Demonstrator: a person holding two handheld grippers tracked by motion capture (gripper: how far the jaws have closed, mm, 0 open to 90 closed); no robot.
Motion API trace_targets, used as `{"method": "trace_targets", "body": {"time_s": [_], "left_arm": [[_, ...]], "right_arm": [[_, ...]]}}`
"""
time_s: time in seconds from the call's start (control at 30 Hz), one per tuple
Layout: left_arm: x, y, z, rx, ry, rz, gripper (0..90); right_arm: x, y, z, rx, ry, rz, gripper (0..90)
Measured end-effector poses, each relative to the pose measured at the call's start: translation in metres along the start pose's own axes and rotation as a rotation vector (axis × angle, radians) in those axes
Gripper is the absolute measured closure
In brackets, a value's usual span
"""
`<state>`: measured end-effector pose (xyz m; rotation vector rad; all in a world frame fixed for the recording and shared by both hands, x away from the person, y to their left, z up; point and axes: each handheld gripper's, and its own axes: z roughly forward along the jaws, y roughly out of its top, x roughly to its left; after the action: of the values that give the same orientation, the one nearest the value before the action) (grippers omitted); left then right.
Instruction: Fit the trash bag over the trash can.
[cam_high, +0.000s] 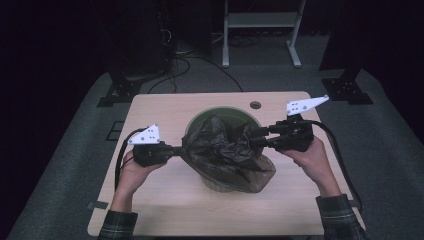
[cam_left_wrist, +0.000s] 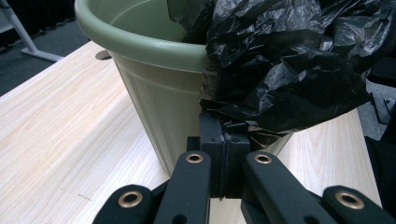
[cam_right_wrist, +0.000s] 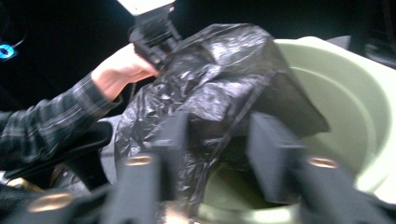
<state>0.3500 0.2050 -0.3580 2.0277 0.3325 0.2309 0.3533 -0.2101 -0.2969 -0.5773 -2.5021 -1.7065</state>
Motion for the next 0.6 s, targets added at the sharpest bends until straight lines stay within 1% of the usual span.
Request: {"method": "trace_targets", "body": {"time_s": [0.03, 0.1, 0.13, 0.2, 0.33, 0.4, 0.53, 0.6], "left_arm": [[0.000, 0.000, 0.000, 0.000, -0.001, -0.002, 89.5], [0.000, -0.001, 0.001, 0.011, 0.003, 0.001, 89.6], [0.000, -0.001, 0.001, 0.012, 0.003, -0.001, 89.6], [0.001, -0.002, 0.000, 0.014, 0.006, -0.002, 89.6], [0.002, -0.002, -0.001, 0.016, 0.008, -0.002, 89.6], [0.001, -0.002, -0.001, 0.015, 0.009, -0.003, 89.6], [0.001, -0.002, 0.000, 0.019, 0.010, -0.001, 89.6], [0.001, -0.002, 0.000, 0.016, 0.012, -0.003, 89.6]], "right_arm": [[0.001, 0.000, 0.003, 0.011, 0.006, -0.014, 76.4], [0.003, -0.001, 0.006, 0.029, -0.004, -0.040, 89.0], [0.003, -0.001, 0.005, 0.032, -0.013, -0.052, 89.9], [0.004, -0.003, -0.001, 0.023, -0.043, -0.057, 90.0], [0.003, -0.010, -0.027, -0.011, -0.096, -0.050, 90.0], [0.002, -0.016, -0.040, -0.025, -0.122, -0.042, 90.0], [-0.001, -0.031, -0.064, -0.027, -0.187, -0.016, 90.0], [-0.005, -0.040, -0.074, -0.026, -0.226, 0.004, 90.0]]}}
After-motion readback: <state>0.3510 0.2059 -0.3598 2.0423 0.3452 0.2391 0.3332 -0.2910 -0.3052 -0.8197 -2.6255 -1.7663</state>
